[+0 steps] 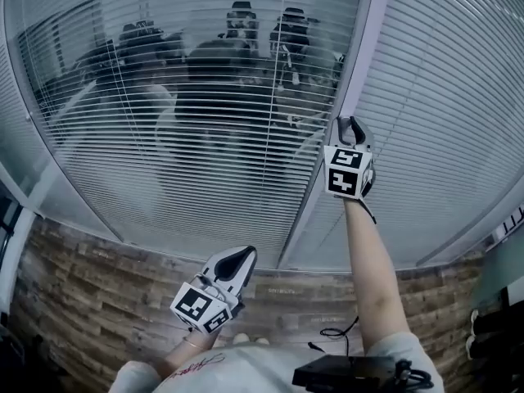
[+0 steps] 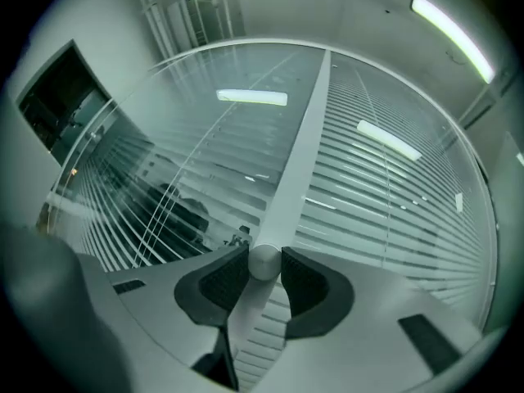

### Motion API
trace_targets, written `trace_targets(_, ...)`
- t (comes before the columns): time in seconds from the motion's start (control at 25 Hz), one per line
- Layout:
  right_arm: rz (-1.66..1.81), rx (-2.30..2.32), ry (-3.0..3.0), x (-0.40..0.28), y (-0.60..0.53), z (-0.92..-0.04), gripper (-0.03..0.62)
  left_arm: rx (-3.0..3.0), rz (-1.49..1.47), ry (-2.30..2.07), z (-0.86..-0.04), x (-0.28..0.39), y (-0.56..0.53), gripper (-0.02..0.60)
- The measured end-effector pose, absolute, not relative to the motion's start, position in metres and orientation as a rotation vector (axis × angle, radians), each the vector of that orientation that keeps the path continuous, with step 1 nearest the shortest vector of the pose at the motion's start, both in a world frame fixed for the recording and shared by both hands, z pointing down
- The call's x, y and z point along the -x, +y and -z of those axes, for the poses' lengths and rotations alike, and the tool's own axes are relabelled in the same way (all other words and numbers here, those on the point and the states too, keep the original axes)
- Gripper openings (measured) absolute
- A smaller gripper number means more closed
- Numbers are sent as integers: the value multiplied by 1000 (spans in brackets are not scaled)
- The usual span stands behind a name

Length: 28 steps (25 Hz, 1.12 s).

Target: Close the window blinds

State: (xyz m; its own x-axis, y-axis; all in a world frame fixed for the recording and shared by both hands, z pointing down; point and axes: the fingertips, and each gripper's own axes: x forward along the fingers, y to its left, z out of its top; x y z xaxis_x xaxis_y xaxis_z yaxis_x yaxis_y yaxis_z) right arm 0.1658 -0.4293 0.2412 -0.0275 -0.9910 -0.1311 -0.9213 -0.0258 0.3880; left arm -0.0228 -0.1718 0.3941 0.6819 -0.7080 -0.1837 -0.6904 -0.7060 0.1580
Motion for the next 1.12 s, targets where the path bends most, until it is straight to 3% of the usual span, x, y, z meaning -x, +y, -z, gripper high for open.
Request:
trace_targets(0.52, 1001, -1742, -1760, -152, -425, -243, 132, -2825, 353, -1164, -395, 19, -171, 18)
trace_targets(1.12, 1161, -1560, -1613, -148, -434, -262, 133, -2830, 343, -1151, -408, 14, -177, 18)
